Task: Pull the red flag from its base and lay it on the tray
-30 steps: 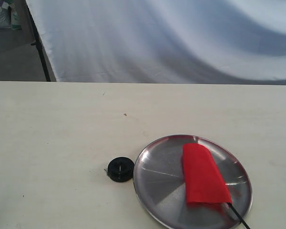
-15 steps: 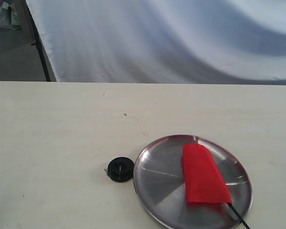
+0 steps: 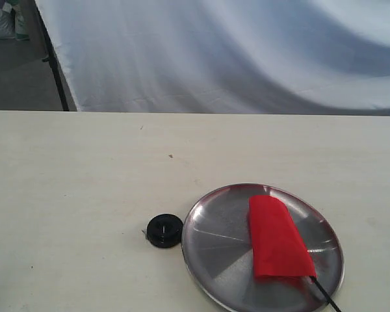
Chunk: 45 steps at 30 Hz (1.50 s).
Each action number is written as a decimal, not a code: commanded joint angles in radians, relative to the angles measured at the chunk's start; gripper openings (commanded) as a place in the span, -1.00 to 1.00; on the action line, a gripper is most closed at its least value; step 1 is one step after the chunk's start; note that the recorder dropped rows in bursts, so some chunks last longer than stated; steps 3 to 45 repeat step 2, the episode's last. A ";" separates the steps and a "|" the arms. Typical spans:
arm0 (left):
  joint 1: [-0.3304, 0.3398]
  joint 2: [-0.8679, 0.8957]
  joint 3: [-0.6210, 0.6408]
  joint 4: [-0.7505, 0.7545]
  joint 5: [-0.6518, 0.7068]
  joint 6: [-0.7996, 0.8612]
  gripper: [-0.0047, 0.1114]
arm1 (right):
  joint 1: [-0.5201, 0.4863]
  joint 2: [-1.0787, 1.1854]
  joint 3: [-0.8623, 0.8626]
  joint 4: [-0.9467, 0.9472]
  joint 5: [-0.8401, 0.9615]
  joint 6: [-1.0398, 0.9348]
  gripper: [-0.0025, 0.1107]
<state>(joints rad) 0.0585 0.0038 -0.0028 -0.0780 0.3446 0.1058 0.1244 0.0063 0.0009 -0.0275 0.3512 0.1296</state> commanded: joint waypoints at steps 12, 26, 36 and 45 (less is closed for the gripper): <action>0.002 -0.004 0.003 -0.006 0.002 -0.005 -0.91 | -0.002 -0.006 -0.001 -0.007 -0.006 -0.002 -0.96; 0.002 -0.004 0.003 -0.006 0.002 -0.005 -0.91 | -0.002 -0.006 -0.001 -0.007 -0.006 -0.002 -0.96; 0.002 -0.004 0.003 -0.006 0.002 -0.005 -0.91 | -0.002 -0.006 -0.001 -0.007 -0.006 -0.002 -0.96; 0.002 -0.004 0.003 -0.006 0.002 -0.005 -0.91 | -0.002 -0.006 -0.001 -0.007 -0.006 -0.002 -0.96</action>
